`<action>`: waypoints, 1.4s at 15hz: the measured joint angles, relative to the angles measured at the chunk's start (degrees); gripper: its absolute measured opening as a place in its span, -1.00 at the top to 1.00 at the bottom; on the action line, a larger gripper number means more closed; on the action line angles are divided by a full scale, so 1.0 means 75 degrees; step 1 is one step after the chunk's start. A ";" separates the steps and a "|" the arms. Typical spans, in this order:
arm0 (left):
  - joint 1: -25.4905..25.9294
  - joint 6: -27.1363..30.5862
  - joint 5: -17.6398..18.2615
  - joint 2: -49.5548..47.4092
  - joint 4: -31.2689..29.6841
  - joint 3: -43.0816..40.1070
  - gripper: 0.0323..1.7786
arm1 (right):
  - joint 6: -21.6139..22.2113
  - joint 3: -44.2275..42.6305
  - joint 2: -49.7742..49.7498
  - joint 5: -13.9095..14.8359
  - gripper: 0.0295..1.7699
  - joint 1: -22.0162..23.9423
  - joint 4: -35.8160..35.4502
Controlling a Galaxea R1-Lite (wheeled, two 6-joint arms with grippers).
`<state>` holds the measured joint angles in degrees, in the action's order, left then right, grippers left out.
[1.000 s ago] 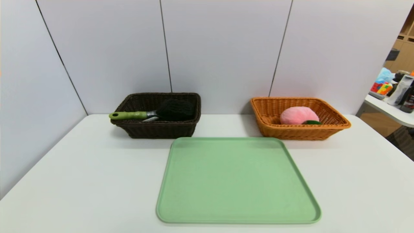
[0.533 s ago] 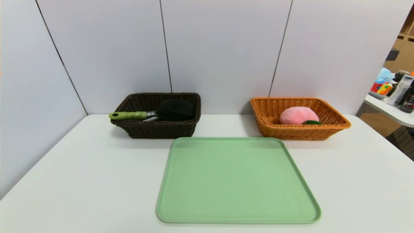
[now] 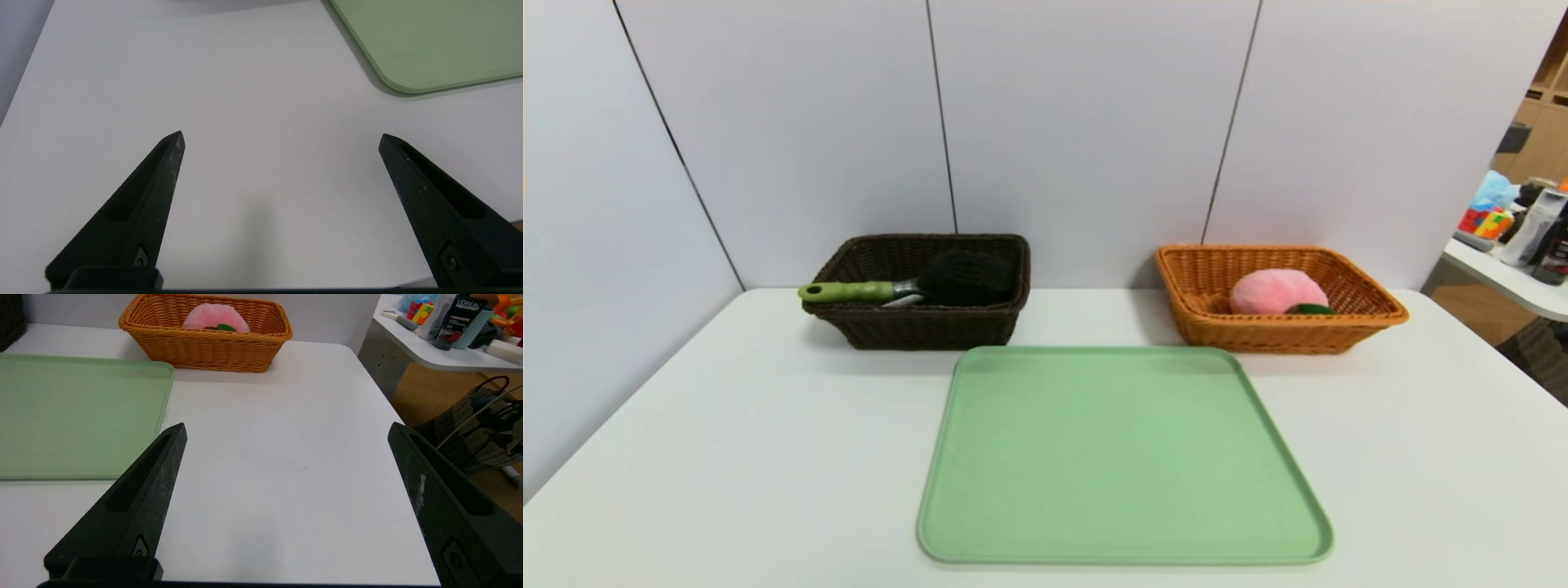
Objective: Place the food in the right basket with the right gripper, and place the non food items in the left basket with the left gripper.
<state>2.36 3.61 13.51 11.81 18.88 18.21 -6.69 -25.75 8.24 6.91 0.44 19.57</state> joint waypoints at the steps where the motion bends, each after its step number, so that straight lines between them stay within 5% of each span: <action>1: -0.0003 0.0000 -0.0023 -0.0018 0.0000 -0.0055 -0.90 | -0.0003 0.0011 -0.0046 -0.0003 -0.92 0.0000 0.0000; 10: -0.0114 -0.0008 -0.0483 -0.0371 -0.0673 -0.0603 -0.90 | -0.0023 0.0577 -0.0876 -0.0419 -0.92 -0.0026 -0.0033; 18: -0.0202 0.0033 -0.0567 -0.0995 -0.0941 -0.1356 -0.90 | -0.0050 0.1885 -0.1099 -0.0754 -0.92 -0.0029 -0.1107; 21: -0.0202 0.0039 -0.1112 -0.1105 -0.1317 -0.1598 -0.90 | -0.0047 0.2537 -0.1105 -0.0904 -0.92 -0.0029 -0.2011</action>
<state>0.85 3.90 5.17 3.52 9.01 6.23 -7.05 -6.72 -0.05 0.13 0.22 4.49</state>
